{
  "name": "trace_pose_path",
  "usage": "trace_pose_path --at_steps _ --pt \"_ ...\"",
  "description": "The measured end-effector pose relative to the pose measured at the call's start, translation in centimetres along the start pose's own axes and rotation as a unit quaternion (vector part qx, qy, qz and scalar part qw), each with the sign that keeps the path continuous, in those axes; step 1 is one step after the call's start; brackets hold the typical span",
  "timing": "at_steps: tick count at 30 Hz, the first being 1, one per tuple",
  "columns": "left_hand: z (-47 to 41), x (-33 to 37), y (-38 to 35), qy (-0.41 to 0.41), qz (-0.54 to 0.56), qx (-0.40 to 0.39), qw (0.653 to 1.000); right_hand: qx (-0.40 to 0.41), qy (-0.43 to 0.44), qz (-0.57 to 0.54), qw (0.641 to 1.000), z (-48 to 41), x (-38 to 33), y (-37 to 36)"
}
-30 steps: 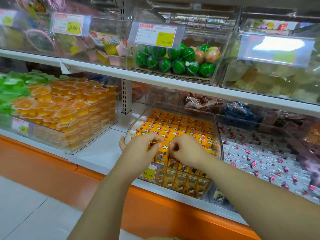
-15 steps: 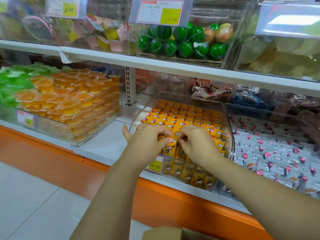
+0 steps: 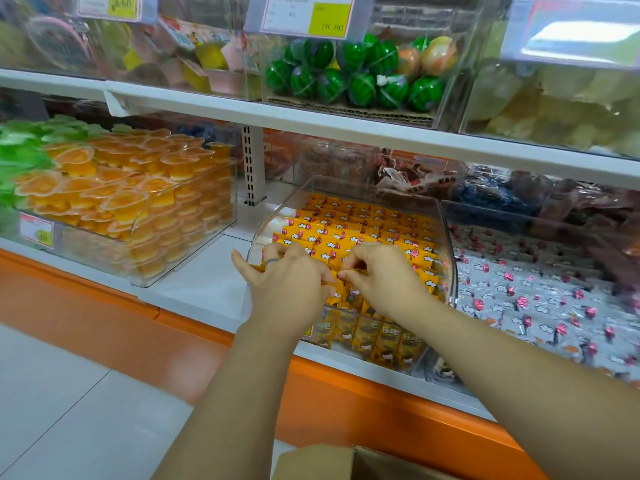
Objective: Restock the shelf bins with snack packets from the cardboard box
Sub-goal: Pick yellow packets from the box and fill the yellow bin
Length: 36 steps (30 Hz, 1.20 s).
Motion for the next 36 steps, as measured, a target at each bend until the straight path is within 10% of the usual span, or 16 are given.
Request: trace_pose_path --at_steps 13,24,36 --pt "0.1 -0.1 -0.3 0.040 -0.017 -0.017 0.999 -0.108 -0.038 0.080 0.990 0.3 -0.3 0.8" --pt "8.6 3.1 2.2 -0.106 0.200 0.208 0.952 0.106 0.049 -0.081 0.990 16.0 1.2 6.4" --pt "18.6 11.9 -16.7 -0.073 0.185 0.009 0.980 0.029 -0.310 -0.082 0.947 34.6 21.7 -2.4"
Point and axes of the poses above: each hand's wrist, its own z-axis away from the middle knuckle, its own y-axis out of the back of the hand, x = y × z, the point moved 6 cm from there along -z, towards the middle knuckle, and after that the axes turned 15 degrees about -z, right-handed, at the moved point
